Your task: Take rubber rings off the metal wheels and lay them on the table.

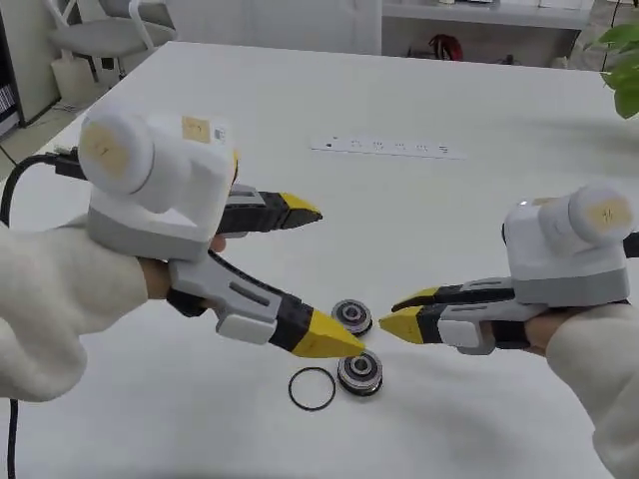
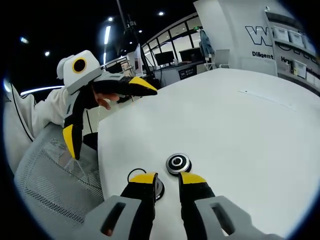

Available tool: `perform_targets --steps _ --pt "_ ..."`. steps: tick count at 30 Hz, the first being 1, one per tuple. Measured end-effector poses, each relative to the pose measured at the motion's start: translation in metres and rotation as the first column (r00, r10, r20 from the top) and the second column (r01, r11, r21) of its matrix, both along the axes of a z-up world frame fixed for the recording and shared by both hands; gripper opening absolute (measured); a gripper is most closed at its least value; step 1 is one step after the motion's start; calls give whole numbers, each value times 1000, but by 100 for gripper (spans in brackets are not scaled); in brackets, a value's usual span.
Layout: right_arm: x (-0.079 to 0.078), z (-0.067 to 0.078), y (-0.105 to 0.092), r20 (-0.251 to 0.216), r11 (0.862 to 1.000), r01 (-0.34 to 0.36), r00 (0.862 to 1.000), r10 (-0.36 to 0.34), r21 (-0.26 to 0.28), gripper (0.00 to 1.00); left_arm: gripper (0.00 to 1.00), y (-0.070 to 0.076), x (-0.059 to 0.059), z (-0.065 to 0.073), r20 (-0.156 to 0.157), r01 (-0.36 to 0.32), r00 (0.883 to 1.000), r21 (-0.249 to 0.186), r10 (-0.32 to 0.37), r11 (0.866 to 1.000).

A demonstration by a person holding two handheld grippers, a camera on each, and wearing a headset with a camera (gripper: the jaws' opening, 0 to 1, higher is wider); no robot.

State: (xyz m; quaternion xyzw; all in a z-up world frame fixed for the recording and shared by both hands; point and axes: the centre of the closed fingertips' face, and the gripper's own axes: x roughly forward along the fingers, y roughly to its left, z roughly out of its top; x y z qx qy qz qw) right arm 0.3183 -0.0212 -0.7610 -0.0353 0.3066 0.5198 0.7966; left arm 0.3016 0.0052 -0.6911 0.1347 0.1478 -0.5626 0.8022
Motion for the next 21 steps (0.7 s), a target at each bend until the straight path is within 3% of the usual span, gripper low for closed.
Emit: perform_targets --steps 8,12,15,21 --pt "-2 -5 -1 -12 1000 -12 1000 12 -10 14 84 -14 9 -4 -6 15 1000 6 -15 1000" --pt "-4 -8 -2 -14 999 -25 1000 25 -23 14 77 -20 10 -8 -12 3 1000 -23 -3 1000" --pt "-6 -11 -2 -18 999 -38 999 38 -34 15 75 -22 5 -19 -25 -7 1000 -29 6 1000" --pt "-11 -19 -2 -26 995 -73 997 72 -68 15 66 -19 -5 -42 -49 6 999 5 -6 1000"
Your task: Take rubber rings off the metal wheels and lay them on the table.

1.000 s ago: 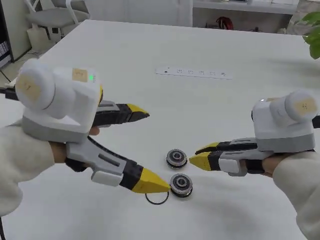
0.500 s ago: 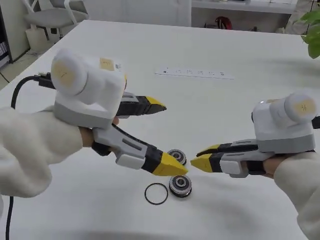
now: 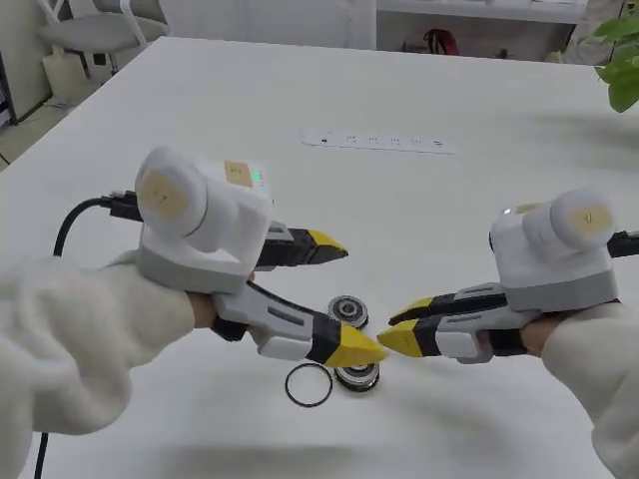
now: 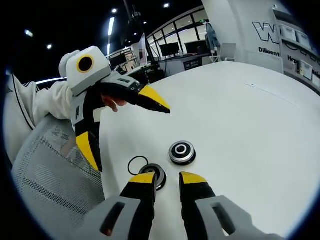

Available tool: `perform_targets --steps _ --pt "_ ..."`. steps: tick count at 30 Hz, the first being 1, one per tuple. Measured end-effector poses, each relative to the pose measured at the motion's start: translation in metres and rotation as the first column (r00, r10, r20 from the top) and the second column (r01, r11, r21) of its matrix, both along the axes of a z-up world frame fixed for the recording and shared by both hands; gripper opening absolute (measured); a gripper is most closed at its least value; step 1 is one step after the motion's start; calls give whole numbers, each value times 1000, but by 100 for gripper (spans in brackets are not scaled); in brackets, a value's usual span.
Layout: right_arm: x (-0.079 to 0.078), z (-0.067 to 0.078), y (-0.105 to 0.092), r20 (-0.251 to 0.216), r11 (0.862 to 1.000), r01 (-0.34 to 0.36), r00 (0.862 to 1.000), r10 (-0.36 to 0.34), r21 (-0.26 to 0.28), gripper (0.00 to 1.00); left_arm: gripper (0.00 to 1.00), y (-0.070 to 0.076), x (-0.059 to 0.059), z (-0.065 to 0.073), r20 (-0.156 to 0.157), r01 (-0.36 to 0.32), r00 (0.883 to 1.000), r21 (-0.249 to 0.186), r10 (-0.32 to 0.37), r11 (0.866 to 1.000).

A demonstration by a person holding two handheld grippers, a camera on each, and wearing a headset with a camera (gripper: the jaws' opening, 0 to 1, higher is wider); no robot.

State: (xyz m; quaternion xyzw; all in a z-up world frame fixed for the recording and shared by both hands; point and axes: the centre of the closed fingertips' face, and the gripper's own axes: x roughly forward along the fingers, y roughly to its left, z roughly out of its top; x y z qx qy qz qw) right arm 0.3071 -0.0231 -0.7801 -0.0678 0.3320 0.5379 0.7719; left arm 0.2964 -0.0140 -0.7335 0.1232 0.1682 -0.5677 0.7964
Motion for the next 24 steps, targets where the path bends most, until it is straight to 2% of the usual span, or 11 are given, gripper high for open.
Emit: perform_targets --steps 7,10,15,21,24 --pt "-4 -7 -2 -11 999 -40 999 40 -26 16 61 3 -4 -15 -30 -8 1000 14 8 1000" --pt "-7 -11 -2 -24 998 -59 998 59 -34 18 57 0 -3 -14 -73 -40 997 -35 38 999" --pt "-14 -19 -1 -39 994 -90 995 88 -59 19 52 -1 -5 -22 -60 -26 998 -10 25 1000" --pt "-18 -21 1 -38 991 -113 993 111 -65 20 48 -3 -11 -35 -84 -7 996 11 8 1000" --pt "-20 -21 2 -36 990 -127 992 125 -65 21 46 -3 -13 -39 -85 1 996 22 1 1000"
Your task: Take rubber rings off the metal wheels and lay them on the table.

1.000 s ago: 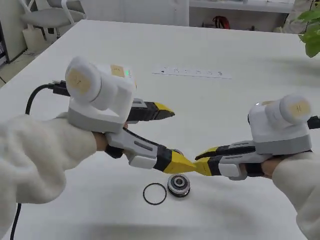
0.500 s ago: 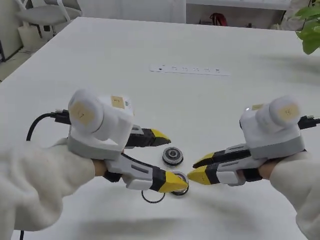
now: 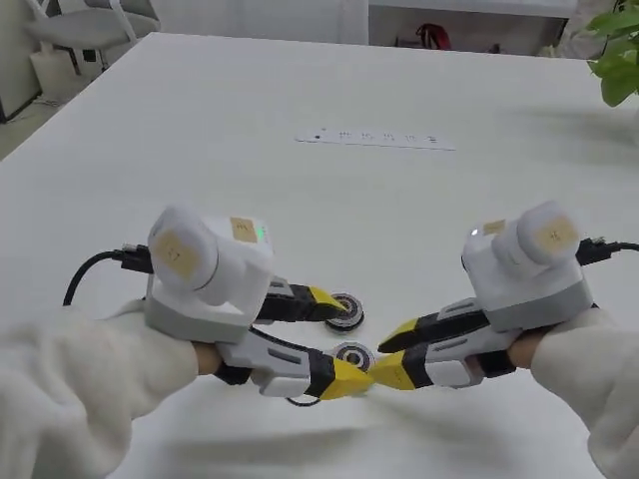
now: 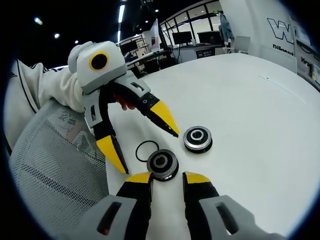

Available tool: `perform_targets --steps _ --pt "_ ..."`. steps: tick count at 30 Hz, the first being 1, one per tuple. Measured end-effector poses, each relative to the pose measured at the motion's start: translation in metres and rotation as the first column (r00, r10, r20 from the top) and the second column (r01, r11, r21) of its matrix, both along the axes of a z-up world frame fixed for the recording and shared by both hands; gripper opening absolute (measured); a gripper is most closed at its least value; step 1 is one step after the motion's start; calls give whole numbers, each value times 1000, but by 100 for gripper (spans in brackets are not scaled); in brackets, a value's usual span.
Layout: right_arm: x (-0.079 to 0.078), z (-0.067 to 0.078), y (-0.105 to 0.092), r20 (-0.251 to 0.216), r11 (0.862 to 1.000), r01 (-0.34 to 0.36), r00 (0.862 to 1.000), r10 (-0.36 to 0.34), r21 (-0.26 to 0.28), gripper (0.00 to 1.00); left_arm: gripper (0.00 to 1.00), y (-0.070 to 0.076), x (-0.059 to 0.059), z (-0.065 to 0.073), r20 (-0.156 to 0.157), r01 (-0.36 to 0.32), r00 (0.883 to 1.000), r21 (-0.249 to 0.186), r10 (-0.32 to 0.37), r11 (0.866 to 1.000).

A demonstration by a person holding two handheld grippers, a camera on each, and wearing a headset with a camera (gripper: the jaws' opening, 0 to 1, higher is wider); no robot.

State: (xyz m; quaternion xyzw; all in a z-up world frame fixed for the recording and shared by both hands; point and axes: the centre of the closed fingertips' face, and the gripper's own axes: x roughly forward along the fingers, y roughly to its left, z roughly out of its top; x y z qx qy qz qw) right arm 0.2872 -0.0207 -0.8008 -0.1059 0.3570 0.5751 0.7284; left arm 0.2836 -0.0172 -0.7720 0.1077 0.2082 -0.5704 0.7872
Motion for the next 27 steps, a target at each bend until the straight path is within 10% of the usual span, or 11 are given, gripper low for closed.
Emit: perform_targets --steps 27 --pt "-9 -9 5 58 995 -96 994 98 -41 25 20 -2 1 -18 7 -7 1000 26 7 1000"
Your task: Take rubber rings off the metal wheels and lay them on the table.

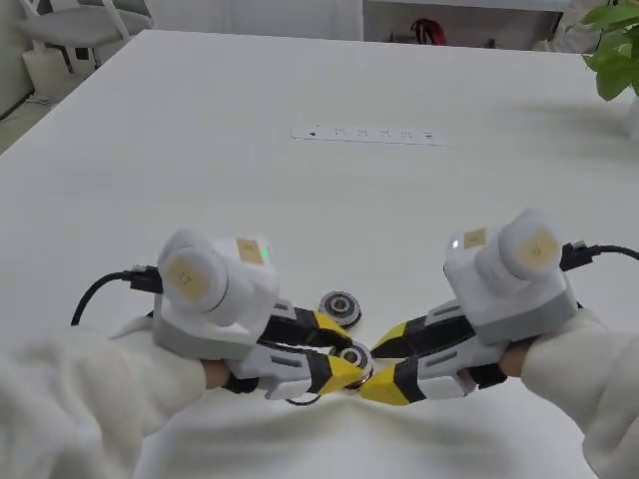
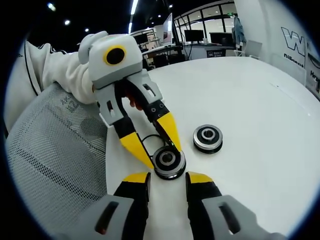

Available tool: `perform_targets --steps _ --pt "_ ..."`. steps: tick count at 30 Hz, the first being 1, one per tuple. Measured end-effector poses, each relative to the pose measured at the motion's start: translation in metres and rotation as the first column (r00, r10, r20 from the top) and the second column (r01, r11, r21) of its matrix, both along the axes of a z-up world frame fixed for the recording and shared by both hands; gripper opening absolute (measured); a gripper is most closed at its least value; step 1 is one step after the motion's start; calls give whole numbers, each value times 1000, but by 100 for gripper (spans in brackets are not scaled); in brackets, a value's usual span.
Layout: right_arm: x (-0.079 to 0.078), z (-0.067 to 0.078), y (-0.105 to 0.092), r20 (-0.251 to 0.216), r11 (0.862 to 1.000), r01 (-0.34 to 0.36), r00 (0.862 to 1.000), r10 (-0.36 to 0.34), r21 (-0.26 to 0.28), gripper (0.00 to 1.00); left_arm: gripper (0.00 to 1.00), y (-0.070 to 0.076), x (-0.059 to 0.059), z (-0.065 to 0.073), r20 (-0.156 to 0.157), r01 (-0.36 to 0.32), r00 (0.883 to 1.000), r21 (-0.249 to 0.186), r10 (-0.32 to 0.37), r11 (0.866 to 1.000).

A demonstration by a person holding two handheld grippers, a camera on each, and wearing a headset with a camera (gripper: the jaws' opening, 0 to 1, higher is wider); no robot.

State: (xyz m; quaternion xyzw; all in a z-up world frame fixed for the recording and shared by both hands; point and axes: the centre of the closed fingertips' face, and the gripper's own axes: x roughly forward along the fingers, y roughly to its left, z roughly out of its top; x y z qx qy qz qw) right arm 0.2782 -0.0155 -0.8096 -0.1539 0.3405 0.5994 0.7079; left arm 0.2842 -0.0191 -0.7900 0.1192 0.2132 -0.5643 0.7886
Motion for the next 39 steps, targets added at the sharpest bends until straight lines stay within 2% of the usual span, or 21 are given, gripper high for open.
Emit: perform_targets --steps 2,4,5,6,10,19,27,33,39 --pt "0 0 1 6 1000 -5 1000 5 3 24 19 0 1 0 5 -1 1000 0 1 1000" --pt "0 1 1 12 1000 -8 1000 8 6 23 15 1 3 -1 32 0 999 5 0 1000" --pt "1 1 1 17 1000 -8 1000 8 7 22 15 -1 5 0 43 -4 999 -13 4 1000" --pt "1 1 1 18 1000 -8 1000 7 7 22 15 1 2 -3 26 0 1000 -5 0 1000" --pt "2 0 1 27 1000 -9 1000 9 6 21 14 0 2 -2 32 -2 999 -18 2 1000" --pt "4 -3 -1 50 1000 -23 998 24 -9 15 14 0 0 -1 43 6 999 -18 -5 1000" --pt "3 -2 -3 53 999 -31 998 31 -12 12 14 1 0 0 44 7 999 -20 -6 1000" --pt "6 -1 -5 68 1000 -26 997 26 -12 3 14 2 0 0 41 2 999 -25 -1 1000" --pt "8 -2 -5 63 1000 -14 998 15 -18 1 14 3 0 0 37 -1 999 -29 2 1000"
